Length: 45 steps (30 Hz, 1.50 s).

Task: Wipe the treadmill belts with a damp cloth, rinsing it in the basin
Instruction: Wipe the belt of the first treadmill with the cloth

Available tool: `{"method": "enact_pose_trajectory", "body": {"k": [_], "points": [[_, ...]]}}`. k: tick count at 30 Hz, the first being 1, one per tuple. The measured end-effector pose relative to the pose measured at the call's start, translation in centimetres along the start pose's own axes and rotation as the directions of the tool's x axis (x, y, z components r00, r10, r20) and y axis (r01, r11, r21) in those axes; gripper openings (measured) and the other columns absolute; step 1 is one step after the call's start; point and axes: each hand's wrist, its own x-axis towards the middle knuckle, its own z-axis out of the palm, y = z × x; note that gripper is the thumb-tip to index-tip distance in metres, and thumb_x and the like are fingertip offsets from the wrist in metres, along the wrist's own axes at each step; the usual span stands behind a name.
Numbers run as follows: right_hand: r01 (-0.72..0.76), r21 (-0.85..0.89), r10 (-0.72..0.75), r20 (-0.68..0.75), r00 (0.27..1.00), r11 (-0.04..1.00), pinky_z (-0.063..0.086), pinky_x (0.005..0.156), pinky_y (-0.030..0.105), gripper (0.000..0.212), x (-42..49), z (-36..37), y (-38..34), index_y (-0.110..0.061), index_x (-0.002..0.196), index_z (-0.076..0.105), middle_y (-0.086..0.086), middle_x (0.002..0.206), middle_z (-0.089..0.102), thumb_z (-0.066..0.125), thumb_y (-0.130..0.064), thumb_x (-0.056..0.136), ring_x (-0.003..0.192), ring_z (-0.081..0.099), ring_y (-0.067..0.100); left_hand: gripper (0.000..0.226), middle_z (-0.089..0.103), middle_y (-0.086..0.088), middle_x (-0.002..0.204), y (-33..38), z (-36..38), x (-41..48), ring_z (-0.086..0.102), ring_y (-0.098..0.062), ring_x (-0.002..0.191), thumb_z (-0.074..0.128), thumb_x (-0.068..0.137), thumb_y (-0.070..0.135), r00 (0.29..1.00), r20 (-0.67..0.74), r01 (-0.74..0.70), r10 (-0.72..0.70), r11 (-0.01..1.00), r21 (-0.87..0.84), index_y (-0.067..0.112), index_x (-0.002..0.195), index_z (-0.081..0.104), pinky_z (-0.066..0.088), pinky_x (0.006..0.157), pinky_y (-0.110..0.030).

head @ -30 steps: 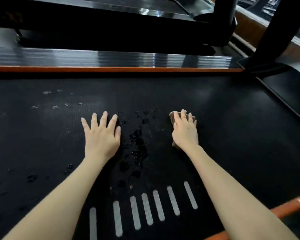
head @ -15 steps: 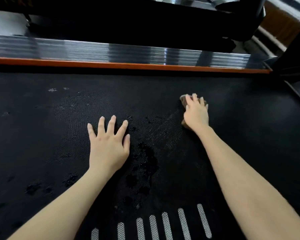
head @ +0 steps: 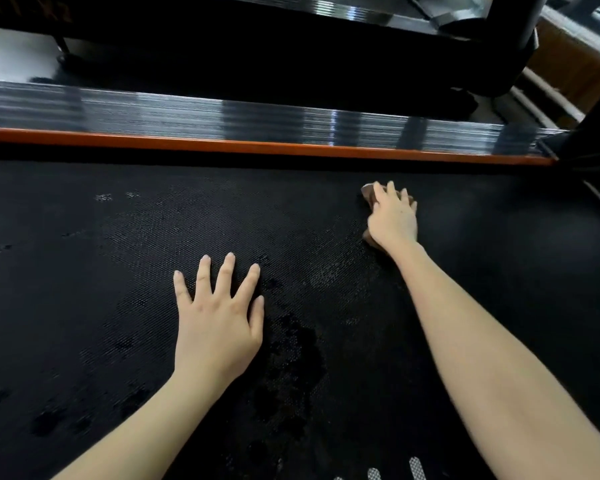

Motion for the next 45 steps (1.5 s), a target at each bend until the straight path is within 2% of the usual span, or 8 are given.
{"method": "enact_pose_trajectory", "body": {"k": [3, 11, 15, 21, 25, 31, 38, 45], "points": [[0.005, -0.008, -0.005, -0.012, 1.0, 1.0, 0.011, 0.116, 0.052, 0.053, 1.6, 1.1, -4.3, -0.018, 0.145, 0.027, 0.013, 0.156, 0.017, 0.041, -0.016, 0.094, 0.142, 0.014, 0.038, 0.055, 0.046, -0.012, 0.144, 0.1, 0.0, 0.1, 0.033, -0.041, 0.135, 0.029, 0.09, 0.047, 1.0, 0.006, -0.002, 0.002, 1.0, 0.007, 0.027, 0.135, 0.052, 0.018, 0.109, -0.065], [0.556, 0.089, -0.56, 0.027, 0.828, 0.827, 0.012, 0.116, 0.046, 0.052, -1.0, 1.8, -8.6, -0.017, 0.147, 0.03, 0.01, 0.156, 0.019, 0.037, -0.008, 0.096, 0.142, 0.017, 0.032, 0.054, 0.044, -0.01, 0.145, -0.1, -0.1, 0.0, 0.032, -0.039, 0.137, 0.027, 0.091, 0.049, 1.0, 0.02, 0.001, -0.001, 1.0, 0.018, 0.029, 0.136, 0.05, 0.018, 0.11, -0.064], [0.149, 0.023, -0.148, -0.048, 0.988, 0.989, 0.027, 0.109, 0.049, 0.054, 4.0, 0.5, 1.1, -0.014, 0.143, 0.035, 0.016, 0.15, 0.029, 0.045, -0.007, 0.09, 0.133, 0.03, 0.04, 0.053, 0.043, -0.01, 0.145, -0.1, 0.0, 0.0, 0.031, -0.038, 0.137, 0.03, 0.091, 0.048, 1.0, -0.006, -0.003, 0.003, 1.0, -0.01, 0.028, 0.136, 0.05, 0.016, 0.111, -0.063], [-0.227, -0.036, 0.228, 0.016, 0.974, 0.973, 0.01, 0.115, 0.053, 0.06, 6.6, -0.1, -0.7, -0.009, 0.147, 0.024, 0.021, 0.155, 0.015, 0.046, -0.014, 0.091, 0.141, 0.015, 0.042, 0.053, 0.045, -0.013, 0.144, 0.0, 0.4, 0.1, 0.033, -0.041, 0.135, 0.03, 0.092, 0.045, 0.999, -0.029, -0.013, 0.014, 1.0, 0.017, 0.025, 0.136, 0.051, 0.018, 0.109, -0.066], [0.098, -0.059, -0.1, -0.022, 0.995, 0.993, 0.019, 0.112, 0.054, 0.061, 3.4, 1.7, -9.3, -0.009, 0.143, 0.029, 0.022, 0.152, 0.023, 0.048, -0.014, 0.085, 0.137, 0.023, 0.042, 0.053, 0.046, -0.014, 0.143, 0.0, 0.2, 0.0, 0.034, -0.042, 0.134, 0.03, 0.091, 0.044, 1.0, -0.022, -0.009, 0.009, 1.0, 0.019, 0.024, 0.135, 0.052, 0.02, 0.108, -0.066], [0.58, 0.033, -0.581, 0.082, 0.81, 0.814, 0.009, 0.116, 0.045, 0.052, -1.9, 1.9, -12.3, -0.017, 0.149, 0.023, 0.011, 0.157, 0.014, 0.035, -0.013, 0.098, 0.143, 0.013, 0.034, 0.053, 0.044, -0.011, 0.144, -0.3, 0.1, 0.2, 0.032, -0.039, 0.136, 0.027, 0.091, 0.045, 1.0, 0.008, -0.004, 0.004, 1.0, -0.015, 0.027, 0.135, 0.051, 0.017, 0.11, -0.065], [0.25, 0.001, -0.25, 0.031, 0.968, 0.968, 0.012, 0.117, 0.048, 0.051, -7.4, -0.3, -1.6, -0.013, 0.148, 0.027, 0.013, 0.156, 0.018, 0.036, -0.009, 0.098, 0.141, 0.018, 0.036, 0.048, 0.035, -0.011, 0.151, -0.2, 0.0, 0.1, 0.021, -0.038, 0.141, 0.029, 0.096, 0.039, 1.0, 0.012, 0.001, 0.0, 0.999, -0.032, 0.027, 0.14, 0.044, 0.006, 0.112, -0.062], [0.587, 0.133, -0.599, 0.08, 0.797, 0.798, 0.017, 0.113, 0.05, 0.052, -23.8, 0.4, -4.3, -0.011, 0.139, 0.044, 0.017, 0.149, 0.035, 0.036, -0.013, 0.088, 0.136, 0.03, 0.043, 0.045, 0.032, -0.011, 0.152, -0.2, -1.7, -1.0, 0.018, -0.033, 0.143, 0.04, 0.097, 0.029, 0.999, 0.031, 0.024, -0.018, 0.981, -0.195, 0.022, 0.141, 0.043, 0.003, 0.116, -0.054]]}}
